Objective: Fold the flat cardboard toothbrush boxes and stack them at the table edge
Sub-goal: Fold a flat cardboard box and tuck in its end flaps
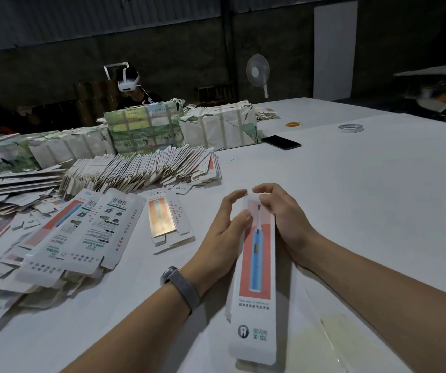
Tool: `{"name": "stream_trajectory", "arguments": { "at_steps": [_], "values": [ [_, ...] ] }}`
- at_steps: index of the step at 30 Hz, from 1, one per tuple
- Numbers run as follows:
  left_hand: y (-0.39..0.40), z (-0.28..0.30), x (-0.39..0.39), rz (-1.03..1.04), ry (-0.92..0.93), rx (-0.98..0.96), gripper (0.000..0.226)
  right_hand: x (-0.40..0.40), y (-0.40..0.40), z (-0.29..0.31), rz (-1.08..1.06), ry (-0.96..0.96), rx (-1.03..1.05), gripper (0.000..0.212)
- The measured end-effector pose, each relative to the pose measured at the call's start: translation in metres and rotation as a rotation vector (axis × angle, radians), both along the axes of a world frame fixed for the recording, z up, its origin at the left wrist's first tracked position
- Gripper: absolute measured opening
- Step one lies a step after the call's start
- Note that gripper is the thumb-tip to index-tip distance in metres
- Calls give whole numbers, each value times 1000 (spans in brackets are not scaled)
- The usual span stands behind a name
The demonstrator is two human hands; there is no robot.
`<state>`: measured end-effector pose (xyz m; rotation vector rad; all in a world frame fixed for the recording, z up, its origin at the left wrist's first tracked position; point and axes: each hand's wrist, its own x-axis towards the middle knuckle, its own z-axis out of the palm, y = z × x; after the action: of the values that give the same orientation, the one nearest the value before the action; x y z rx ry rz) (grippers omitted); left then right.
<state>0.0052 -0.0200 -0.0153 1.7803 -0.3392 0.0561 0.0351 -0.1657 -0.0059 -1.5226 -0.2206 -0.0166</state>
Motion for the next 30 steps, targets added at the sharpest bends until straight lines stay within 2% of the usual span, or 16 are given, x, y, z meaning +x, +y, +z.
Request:
{"name": "stream_trajectory", "arguments": {
  "at_steps": [8, 11, 14, 19, 23, 30],
  "values": [
    [4, -5, 7, 23, 30, -129, 20, 3, -1, -3, 69, -14, 27, 7],
    [4, -6, 8, 19, 25, -157, 32, 5, -1, -5, 87, 1, 74, 3],
    [3, -8, 10, 14, 16, -188, 34, 7, -1, -6, 90, 2, 80, 6],
    [4, -9, 11, 32, 22, -170, 31, 8, -3, -6, 90, 8, 106, 8],
    [5, -9, 10, 50, 22, -134, 18, 9, -6, -5, 89, 31, 141, 11],
    [4, -5, 8, 70, 36, -132, 20, 9, -3, -8, 87, 12, 110, 12]
  ]
}}
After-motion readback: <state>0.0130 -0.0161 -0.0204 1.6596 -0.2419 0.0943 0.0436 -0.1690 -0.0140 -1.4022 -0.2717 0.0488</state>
